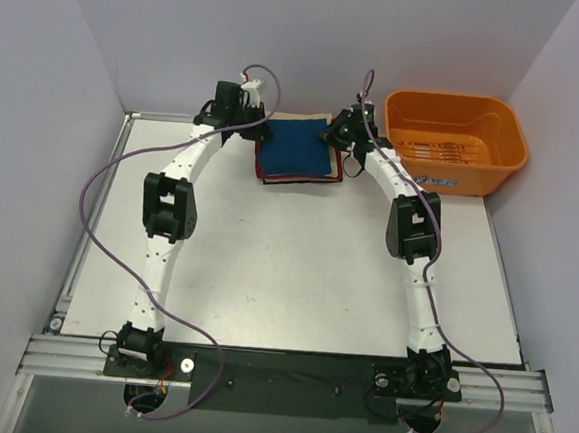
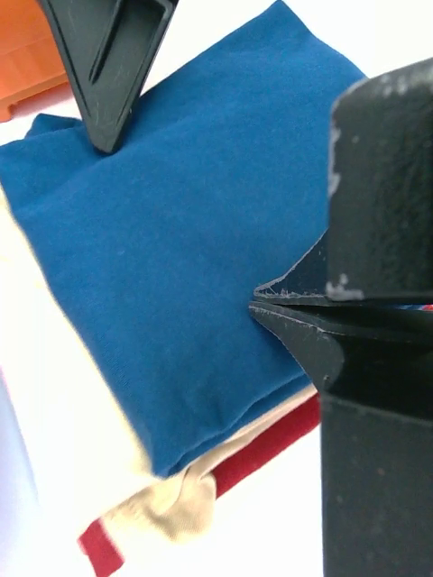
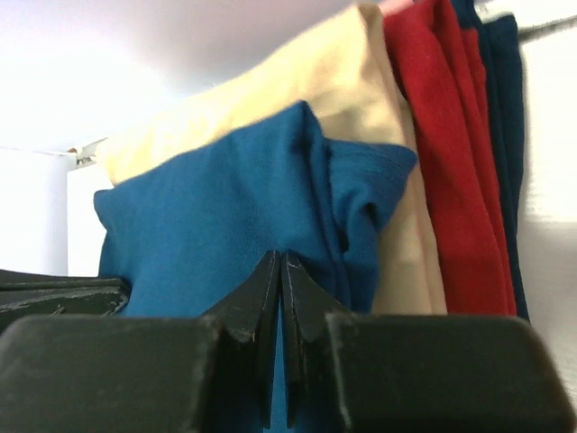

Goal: Fold and stack the t-shirts
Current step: Put the neatly folded tshirt into the corner of the board with both arms

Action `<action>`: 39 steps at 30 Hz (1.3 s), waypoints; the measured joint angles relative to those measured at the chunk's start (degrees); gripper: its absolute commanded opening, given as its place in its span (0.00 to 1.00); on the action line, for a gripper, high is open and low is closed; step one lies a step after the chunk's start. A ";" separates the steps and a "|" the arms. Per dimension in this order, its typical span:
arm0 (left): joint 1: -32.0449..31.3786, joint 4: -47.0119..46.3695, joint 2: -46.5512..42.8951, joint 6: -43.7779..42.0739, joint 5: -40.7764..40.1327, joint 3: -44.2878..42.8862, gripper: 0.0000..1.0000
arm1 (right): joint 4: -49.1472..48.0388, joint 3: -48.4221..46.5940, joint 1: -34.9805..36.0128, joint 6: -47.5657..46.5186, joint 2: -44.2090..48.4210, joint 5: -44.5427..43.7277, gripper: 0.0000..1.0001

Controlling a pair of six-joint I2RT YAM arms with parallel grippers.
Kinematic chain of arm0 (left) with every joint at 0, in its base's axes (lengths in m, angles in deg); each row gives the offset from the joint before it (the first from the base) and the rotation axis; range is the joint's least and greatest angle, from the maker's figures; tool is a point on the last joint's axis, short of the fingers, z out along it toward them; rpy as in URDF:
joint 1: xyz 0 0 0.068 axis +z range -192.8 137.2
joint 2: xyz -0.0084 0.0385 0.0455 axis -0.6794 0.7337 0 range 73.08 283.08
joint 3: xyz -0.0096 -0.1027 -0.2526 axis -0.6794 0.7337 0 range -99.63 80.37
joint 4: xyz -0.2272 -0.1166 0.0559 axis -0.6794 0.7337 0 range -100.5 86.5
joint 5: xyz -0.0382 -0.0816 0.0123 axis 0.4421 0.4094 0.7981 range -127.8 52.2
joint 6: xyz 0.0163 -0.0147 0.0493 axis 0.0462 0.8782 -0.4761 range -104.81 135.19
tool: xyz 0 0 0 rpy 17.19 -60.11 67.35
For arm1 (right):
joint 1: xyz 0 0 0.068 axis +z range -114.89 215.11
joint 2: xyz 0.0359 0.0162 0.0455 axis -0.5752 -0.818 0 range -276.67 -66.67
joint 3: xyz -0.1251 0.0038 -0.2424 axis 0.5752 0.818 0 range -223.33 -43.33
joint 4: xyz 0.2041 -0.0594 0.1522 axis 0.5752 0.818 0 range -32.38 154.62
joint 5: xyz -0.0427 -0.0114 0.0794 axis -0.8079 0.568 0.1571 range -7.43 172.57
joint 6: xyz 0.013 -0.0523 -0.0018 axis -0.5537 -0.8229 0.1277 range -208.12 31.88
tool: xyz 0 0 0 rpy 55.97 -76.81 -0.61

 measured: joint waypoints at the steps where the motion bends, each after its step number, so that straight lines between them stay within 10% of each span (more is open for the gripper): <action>1: 0.15 0.00 0.00 -0.02 -0.44 -0.44 0.08 | -0.02 -0.59 0.00 -0.26 0.04 0.00 0.00; 10: 2.27 1.36 -4.15 -1.70 -1.18 -3.04 0.17 | 2.95 -0.52 -0.63 -6.23 8.11 0.22 0.00; 14: 3.41 4.37 -13.88 -4.24 -0.59 3.93 0.38 | 5.62 9.25 -0.68 -11.45 22.25 1.40 0.10; 18: 5.11 6.62 -29.83 -7.28 -0.76 18.88 0.59 | 6.93 26.45 -0.63 -19.52 42.23 1.53 0.54; 22: 8.15 5.51 -48.17 -9.18 -1.77 38.12 0.67 | 8.72 45.81 -0.76 -26.05 61.57 0.61 0.71; 27: 12.28 -0.17 -69.88 -14.21 -7.30 66.60 0.93 | 10.19 71.41 -2.43 -31.93 80.46 -3.37 0.76; 39: 12.44 -13.00 -102.88 -17.55 -19.34 106.64 0.95 | 0.98 110.07 -10.12 -32.35 105.44 -17.22 0.85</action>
